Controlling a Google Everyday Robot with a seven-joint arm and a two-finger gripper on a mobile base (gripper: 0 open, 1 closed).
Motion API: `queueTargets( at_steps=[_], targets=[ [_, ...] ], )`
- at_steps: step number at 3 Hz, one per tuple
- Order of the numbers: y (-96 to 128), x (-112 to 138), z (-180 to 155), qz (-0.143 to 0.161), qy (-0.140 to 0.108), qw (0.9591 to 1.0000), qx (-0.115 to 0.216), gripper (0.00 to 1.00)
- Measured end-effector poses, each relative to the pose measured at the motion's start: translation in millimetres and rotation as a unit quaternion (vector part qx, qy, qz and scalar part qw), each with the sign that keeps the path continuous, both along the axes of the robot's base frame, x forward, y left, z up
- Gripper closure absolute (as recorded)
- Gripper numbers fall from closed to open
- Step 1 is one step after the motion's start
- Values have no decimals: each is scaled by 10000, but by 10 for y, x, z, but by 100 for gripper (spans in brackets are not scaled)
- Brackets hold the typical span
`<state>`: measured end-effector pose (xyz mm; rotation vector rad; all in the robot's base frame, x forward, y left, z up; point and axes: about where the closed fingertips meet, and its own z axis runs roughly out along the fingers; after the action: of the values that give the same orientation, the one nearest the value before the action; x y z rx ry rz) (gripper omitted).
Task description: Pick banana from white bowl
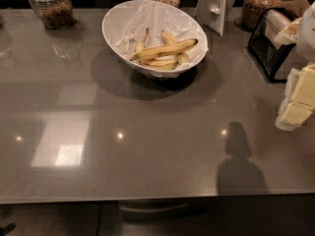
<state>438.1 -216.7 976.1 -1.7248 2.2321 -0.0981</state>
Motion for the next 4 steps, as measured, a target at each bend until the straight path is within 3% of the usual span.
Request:
queueTargets(
  at_steps=[1,2,3,4],
  targets=[
    [1,1,0,1,-1,10000,2,0],
    [142,243,59,304,-334,9982,399,0],
    [361,665,124,709,-726,9889,1083,0],
    [617,1081,184,1028,-954,9745,1750,0]
  ],
)
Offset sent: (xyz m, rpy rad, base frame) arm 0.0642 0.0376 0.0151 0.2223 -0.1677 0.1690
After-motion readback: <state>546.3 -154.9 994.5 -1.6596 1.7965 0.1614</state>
